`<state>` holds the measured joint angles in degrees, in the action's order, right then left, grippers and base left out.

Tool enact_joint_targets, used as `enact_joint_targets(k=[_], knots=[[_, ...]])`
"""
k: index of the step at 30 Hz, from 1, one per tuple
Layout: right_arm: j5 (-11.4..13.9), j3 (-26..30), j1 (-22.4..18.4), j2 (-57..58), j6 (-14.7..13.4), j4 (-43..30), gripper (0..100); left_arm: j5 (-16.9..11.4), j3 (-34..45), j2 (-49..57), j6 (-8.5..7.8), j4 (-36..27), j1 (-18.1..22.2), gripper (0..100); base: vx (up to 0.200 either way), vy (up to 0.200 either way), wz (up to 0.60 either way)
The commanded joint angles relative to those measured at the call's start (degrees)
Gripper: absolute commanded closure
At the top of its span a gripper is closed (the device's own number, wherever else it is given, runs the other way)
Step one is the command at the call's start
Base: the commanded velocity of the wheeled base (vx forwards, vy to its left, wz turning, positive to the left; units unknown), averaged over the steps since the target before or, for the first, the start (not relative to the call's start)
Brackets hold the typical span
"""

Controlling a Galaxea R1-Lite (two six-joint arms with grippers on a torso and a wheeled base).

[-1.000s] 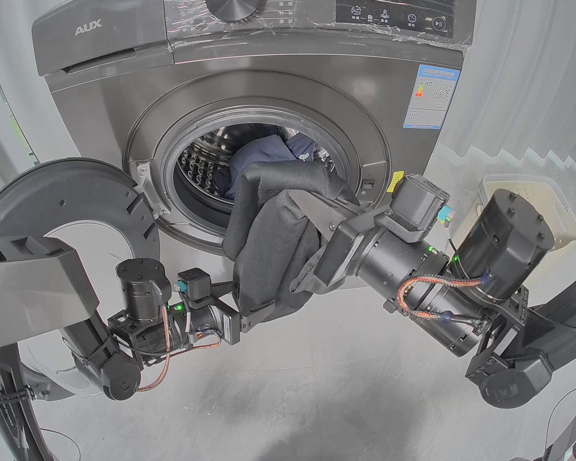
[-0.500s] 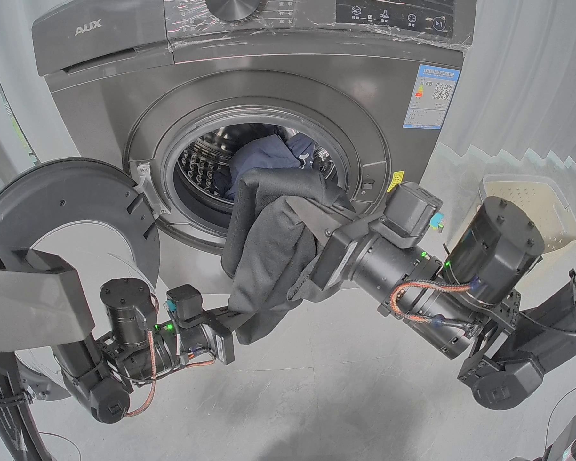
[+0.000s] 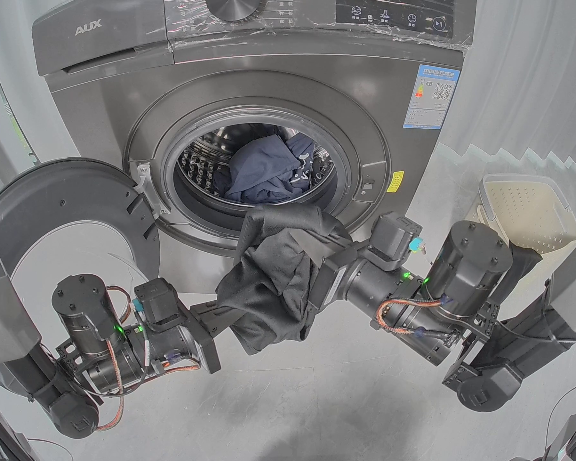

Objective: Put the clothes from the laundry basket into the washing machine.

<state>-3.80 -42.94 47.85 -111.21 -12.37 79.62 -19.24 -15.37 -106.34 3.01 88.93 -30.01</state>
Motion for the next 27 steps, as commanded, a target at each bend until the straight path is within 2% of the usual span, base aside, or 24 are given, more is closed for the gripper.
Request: enact_joint_targets(k=[1,2,8,10,16,18,21,23,27], knots=[[-0.1,0.4,-0.2,-2.3,0.1,0.5,100,-0.5,0.4,2.5,0.07,0.0,-1.1,100,0.0,0.0,0.0],[-0.1,0.5,-0.3,-2.6,0.2,0.5,0,-0.6,0.4,2.5,0.07,0.0,-1.4,100,0.0,0.0,0.0],[-0.1,2.1,-0.2,-3.0,0.7,0.5,0,-0.9,-0.5,3.9,0.42,0.0,-1.8,100,0.0,0.0,0.0],[-0.1,4.1,0.0,-3.0,0.9,0.5,0,-0.9,-1.9,4.1,0.68,0.0,-1.7,100,0.0,0.0,0.0],[0.0,8.0,0.0,-3.0,1.5,0.6,0,0.2,-5.3,3.4,2.7,-0.1,-1.1,100,0.0,0.0,0.0],[0.0,8.3,-0.2,-3.0,1.7,0.5,0,1.0,-6.1,3.3,3.14,-0.1,-0.9,100,0.0,0.0,0.0],[0.0,9.4,-0.5,-3.0,2.4,0.5,0,4.4,-8.4,3.0,4.9,-0.1,-0.9,100,0.0,0.0,0.0],[0.0,9.9,-0.6,-3.0,2.5,0.5,0,5.5,-9.3,3.0,5.51,-0.1,-0.9,100,0.0,0.0,0.0],[0.1,9.9,-0.6,-3.7,2.5,0.5,0,6.2,-10.2,3.2,5.69,-0.1,-0.9,100,0.0,0.0,0.0]])
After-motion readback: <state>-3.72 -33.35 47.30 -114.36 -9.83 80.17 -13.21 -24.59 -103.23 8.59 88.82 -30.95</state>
